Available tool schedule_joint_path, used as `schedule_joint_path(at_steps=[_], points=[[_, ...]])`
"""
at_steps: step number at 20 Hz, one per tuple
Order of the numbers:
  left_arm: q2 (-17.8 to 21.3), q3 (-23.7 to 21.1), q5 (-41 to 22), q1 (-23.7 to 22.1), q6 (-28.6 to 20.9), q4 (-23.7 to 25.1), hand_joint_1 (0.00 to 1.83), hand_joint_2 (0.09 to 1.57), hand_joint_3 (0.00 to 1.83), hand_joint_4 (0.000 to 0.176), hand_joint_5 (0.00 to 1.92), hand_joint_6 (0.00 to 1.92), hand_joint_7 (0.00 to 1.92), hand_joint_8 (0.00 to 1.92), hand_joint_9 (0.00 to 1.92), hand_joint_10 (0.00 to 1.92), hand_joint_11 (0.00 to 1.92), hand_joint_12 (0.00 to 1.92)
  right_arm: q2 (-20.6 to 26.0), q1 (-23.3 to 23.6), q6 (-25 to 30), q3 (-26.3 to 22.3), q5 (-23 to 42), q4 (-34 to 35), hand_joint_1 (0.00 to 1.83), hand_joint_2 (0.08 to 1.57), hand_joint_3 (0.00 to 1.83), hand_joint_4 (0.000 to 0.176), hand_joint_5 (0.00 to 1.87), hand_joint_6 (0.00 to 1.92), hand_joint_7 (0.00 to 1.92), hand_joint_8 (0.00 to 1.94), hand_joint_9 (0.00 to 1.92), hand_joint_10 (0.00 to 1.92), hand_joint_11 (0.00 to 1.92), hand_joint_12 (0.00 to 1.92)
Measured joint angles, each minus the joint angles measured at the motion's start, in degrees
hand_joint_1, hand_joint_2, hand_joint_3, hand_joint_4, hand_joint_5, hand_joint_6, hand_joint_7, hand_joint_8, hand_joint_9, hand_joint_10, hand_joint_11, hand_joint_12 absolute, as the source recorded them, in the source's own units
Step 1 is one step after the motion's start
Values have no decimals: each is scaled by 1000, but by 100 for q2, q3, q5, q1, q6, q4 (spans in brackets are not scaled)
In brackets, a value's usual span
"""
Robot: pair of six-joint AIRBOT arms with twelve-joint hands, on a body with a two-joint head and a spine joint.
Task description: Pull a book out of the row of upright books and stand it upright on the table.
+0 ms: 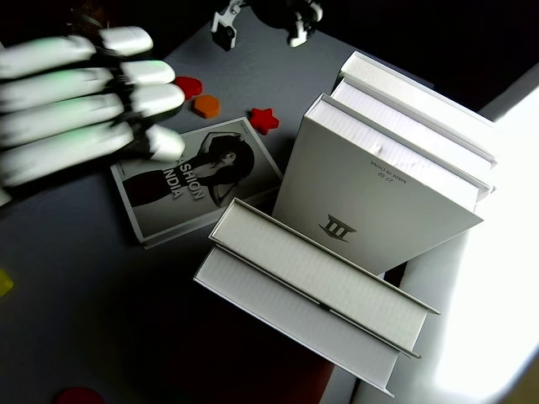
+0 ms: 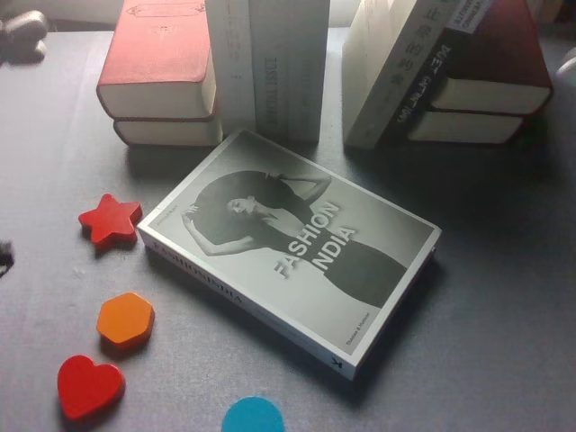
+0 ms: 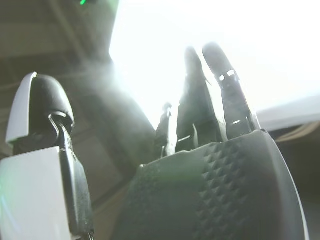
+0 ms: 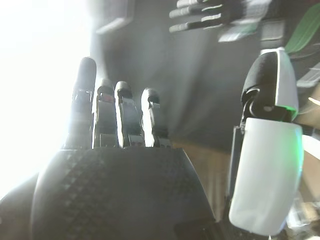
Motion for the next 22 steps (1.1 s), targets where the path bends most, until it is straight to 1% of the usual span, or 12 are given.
schedule_joint_path(at_steps=[4, 7, 8, 12, 14, 15, 16, 17, 18, 19, 21, 22], points=[[-22, 103, -85, -881, -9, 503, 742, 873, 0, 174, 43, 3, 207, 20, 368, 17, 0, 1063, 269, -975, -804, -382, 1248, 1333, 845, 1056, 3, 176, 0, 0, 0, 0, 5, 2, 0, 261], [7, 173, -116, -1231, -9, 710, 682, 939, 7, 133, 116, 23, 239, 10, 396, 14, 0, 1077, 409, -1615, -966, -529, 2131, 1971, 922, 1106, 8, 176, 0, 0, 0, 0, 0, 0, 0, 38], [4, 190, -140, -1342, -9, 748, 680, 957, 13, 105, 348, 140, 180, 0, 297, 0, 0, 823, 487, -1851, -1073, -654, 2468, 2149, 1005, 1098, 0, 144, 0, 0, 0, 0, 23, 8, 15, 9], [-37, 203, -146, -1537, -9, 1036, 818, 894, 0, 154, 132, 46, 182, 12, 261, 10, 0, 657, 761, -2315, -1469, -1045, 3327, 2334, 794, 1024, 0, 108, 100, 10, 5, 2, 11, 3, 2, 1], [-37, 203, -144, -1639, -9, 1082, 760, 901, 0, 86, 178, 56, 253, 17, 290, 14, 0, 720, 852, -2461, -1585, -1187, 3755, 2354, 726, 929, 0, 139, 456, 128, 100, 1, 95, 4, 9, 6], [-37, 203, -153, -1683, -11, 1097, 813, 938, 1, 135, 226, 65, 343, 17, 383, 29, 0, 1011, 868, -2461, -1591, -1198, 3960, 2371, 821, 983, 2, 0, 688, 708, 485, 26, 342, 8, 0, 324], [-46, 203, -157, -1700, -11, 1121, 832, 961, 6, 111, 338, 352, 473, 3, 480, 23, 0, 1188, 874, -2461, -1589, -1198, 4124, 2378, 928, 1127, 2, 141, 823, 1085, 624, 43, 438, 25, 0, 594], [-66, 208, -166, -1711, -9, 1119, 636, 1096, 13, 26, 558, 1182, 771, 327, 664, 84, 77, 1321, 890, -2461, -1587, -1200, 4223, 2376, 1022, 1131, 0, 95, 933, 1081, 993, 173, 740, 99, 150, 1127], [-72, 208, -144, -1720, -2, 1161, 528, 1151, 14, 0, 638, 1184, 773, 515, 706, 124, 98, 1365, 898, -2461, -1615, -1228, 4266, 2387, 962, 1174, 4, 141, 850, 1204, 1052, 203, 845, 131, 218, 1279], [-66, 179, -142, -1744, -7, 1213, 480, 1179, 14, 0, 713, 1055, 785, 573, 764, 163, 184, 1369, 896, -2461, -1611, -1252, 4273, 2380, 892, 1228, 13, 169, 749, 1336, 1033, 175, 879, 136, 275, 1304], [-66, 177, -136, -1858, -7, 1379, 479, 1220, 7, 0, 759, 1218, 724, 846, 778, 328, 413, 1330, 896, -2455, -1628, -1274, 4273, 2212, 883, 1279, 4, 107, 679, 1437, 1032, 154, 947, 175, 346, 1326], [-61, 177, -138, -1963, -4, 1458, 685, 1330, 4, 117, 597, 1559, 629, 778, 675, 471, 346, 1379, 894, -2422, -1624, -1274, 4258, 2155, 829, 1347, 5, 80, 582, 1594, 945, 520, 902, 589, 447, 1403]])
